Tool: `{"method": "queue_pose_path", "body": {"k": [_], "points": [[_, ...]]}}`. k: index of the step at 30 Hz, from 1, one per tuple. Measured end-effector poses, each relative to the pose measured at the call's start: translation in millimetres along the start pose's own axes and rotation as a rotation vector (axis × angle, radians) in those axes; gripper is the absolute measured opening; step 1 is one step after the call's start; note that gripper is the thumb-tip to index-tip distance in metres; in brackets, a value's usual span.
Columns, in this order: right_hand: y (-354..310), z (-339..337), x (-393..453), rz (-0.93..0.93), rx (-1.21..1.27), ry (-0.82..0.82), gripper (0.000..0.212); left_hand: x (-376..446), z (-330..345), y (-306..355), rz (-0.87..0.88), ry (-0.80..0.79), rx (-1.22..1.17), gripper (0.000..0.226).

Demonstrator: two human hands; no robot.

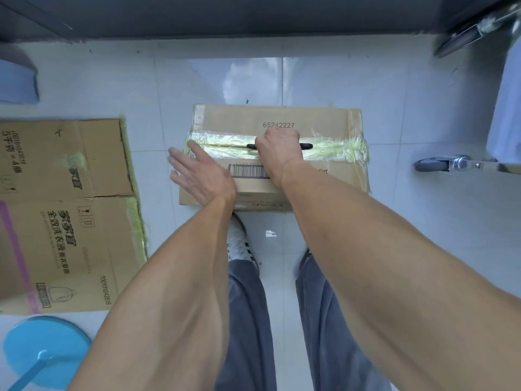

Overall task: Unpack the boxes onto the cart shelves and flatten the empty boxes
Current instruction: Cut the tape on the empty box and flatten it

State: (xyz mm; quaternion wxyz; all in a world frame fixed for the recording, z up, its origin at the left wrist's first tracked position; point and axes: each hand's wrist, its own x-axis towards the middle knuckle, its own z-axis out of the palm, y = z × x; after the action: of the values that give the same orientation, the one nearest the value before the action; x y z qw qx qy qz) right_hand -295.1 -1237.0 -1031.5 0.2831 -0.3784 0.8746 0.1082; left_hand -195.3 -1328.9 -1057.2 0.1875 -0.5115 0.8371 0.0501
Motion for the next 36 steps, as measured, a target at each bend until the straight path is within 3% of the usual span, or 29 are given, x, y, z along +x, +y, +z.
{"method": "queue_pose_path", "body": {"k": [2, 4, 7, 12, 21, 28, 30, 32, 34, 36], "points": [[4.5, 3.0, 4.4, 0.018, 0.028, 0.025, 0.03, -11.8, -0.6, 16.0, 0.303, -0.057, -0.004, 0.056], [11.5, 5.9, 4.6, 0.008, 0.007, 0.02, 0.028, -24.0, 5.6, 30.6, 0.465, -0.187, 0.008, 0.055], [25.8, 13.4, -8.1, -0.01, -0.061, -0.029, 0.025, -30.6, 14.1, 31.0, 0.442, -0.27, 0.075, 0.062], [61.3, 22.7, -32.9, 0.006, -0.135, -0.105, 0.021, -33.2, 6.4, 9.3, 0.472, -0.284, 0.048, 0.055], [84.5, 24.2, -52.8, 0.073, -0.109, -0.159, 0.022, -51.7, 5.8, 6.4, 0.379, -0.342, 0.159, 0.051], [132.8, 46.1, -90.7, 0.13, -0.09, -0.196, 0.025, -66.4, 1.8, 57.3, 0.195, -0.309, 0.267, 0.049], [130.0, 44.2, -85.0, 0.134, -0.062, -0.17, 0.023, -76.5, 0.2, 78.6, 0.283, -0.215, 0.297, 0.038], [136.0, 44.6, -82.0, 0.147, -0.018, -0.135, 0.023, -90.2, 2.6, 99.2, 0.476, -0.17, 0.204, 0.025], [143.7, 47.6, -83.8, 0.145, -0.009, -0.118, 0.024, -107.9, 8.5, 115.0, 0.636, -0.223, 0.069, 0.029], [150.9, 50.9, -88.7, 0.137, -0.007, -0.118, 0.023, -122.1, 17.7, 122.7, 0.648, -0.281, 0.013, 0.039]]}}
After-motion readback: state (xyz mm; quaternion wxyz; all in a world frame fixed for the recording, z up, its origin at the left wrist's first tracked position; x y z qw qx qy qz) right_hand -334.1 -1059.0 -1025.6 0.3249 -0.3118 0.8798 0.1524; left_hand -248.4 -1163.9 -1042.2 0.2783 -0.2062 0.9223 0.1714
